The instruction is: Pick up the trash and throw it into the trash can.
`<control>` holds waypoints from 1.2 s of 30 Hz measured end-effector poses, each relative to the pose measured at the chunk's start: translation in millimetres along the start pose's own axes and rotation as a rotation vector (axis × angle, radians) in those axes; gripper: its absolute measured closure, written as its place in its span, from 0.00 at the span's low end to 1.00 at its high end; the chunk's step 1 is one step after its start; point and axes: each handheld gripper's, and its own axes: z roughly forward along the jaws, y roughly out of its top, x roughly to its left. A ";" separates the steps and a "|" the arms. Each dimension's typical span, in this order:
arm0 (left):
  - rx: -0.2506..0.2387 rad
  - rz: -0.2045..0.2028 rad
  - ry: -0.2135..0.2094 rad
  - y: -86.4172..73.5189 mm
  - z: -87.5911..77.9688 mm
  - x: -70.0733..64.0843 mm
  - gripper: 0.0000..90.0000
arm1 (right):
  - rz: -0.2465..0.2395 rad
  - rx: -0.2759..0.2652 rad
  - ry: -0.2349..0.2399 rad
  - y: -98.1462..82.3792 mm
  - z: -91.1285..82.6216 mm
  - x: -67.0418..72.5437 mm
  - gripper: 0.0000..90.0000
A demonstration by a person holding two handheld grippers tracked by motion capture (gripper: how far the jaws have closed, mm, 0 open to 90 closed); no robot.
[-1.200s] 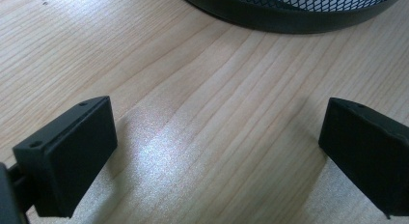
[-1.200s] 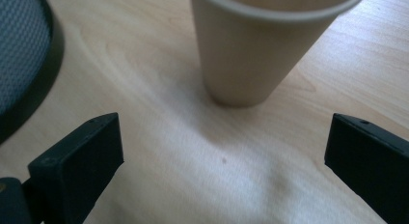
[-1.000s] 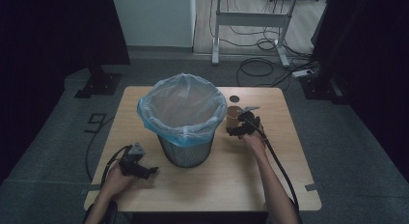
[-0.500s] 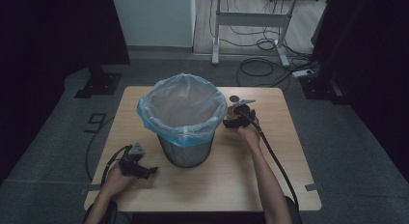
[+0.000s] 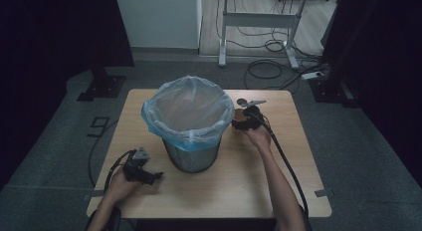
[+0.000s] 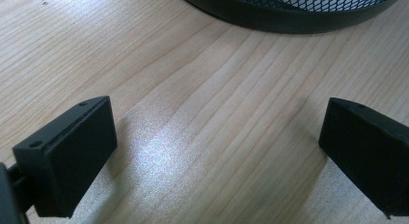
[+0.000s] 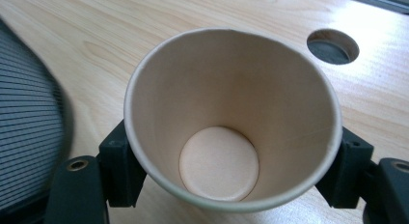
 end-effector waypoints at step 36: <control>0.001 0.001 0.001 0.1 -0.1 0.0 0.00 | -0.159 -0.024 0.113 38.0 -114.5 36.5 0.29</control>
